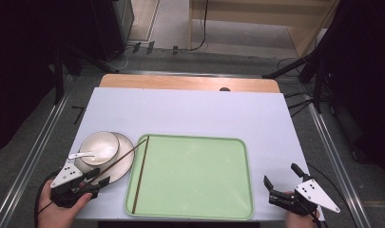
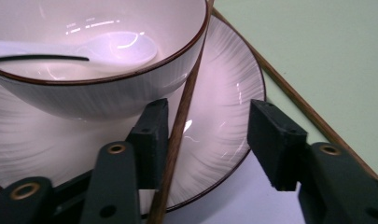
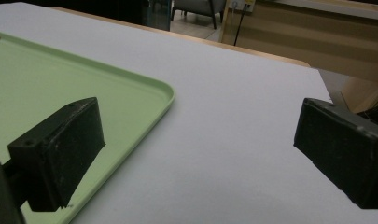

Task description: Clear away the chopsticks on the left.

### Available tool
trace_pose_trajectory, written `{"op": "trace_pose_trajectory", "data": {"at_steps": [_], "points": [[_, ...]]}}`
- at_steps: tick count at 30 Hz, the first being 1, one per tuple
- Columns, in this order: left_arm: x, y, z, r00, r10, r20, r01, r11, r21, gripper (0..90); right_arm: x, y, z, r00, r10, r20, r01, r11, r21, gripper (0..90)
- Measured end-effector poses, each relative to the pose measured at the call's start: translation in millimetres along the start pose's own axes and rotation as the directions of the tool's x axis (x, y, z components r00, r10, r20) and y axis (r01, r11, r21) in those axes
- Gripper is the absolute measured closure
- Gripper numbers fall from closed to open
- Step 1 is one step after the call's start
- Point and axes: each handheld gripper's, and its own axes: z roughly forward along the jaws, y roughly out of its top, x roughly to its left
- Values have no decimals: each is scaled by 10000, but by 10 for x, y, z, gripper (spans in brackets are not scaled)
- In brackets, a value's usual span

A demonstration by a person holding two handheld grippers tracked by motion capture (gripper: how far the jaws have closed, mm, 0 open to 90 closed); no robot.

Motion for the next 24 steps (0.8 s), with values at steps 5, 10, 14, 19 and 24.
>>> {"op": "trace_pose_trajectory", "data": {"at_steps": [5, 10, 14, 19, 24], "points": [[57, 12, 110, 9997, -181, -188, 189, 9989, 426, 565, 3, -2, 9, 10000, -33, -27, 33, 10000, 29, 16], [68, 20, 193, 9990, -169, -403, 197, 9973, 701, 598, 9, -2, 18, 10000, -14, -60, 14, 10000, 54, 16], [46, 45, 241, 9987, 87, -509, -40, 9959, 907, 647, 8, -3, 17, 10000, -2, -49, 2, 10000, 56, 16], [14, 63, 268, 9970, 632, -441, -581, 9925, 1077, 795, 4, -3, 16, 10000, -40, -32, 40, 10000, 39, 16], [-2, 82, 265, 9945, 963, -406, -907, 9883, 1227, 846, 7, -3, 16, 10000, -12, -47, 12, 10000, 53, 16]]}}
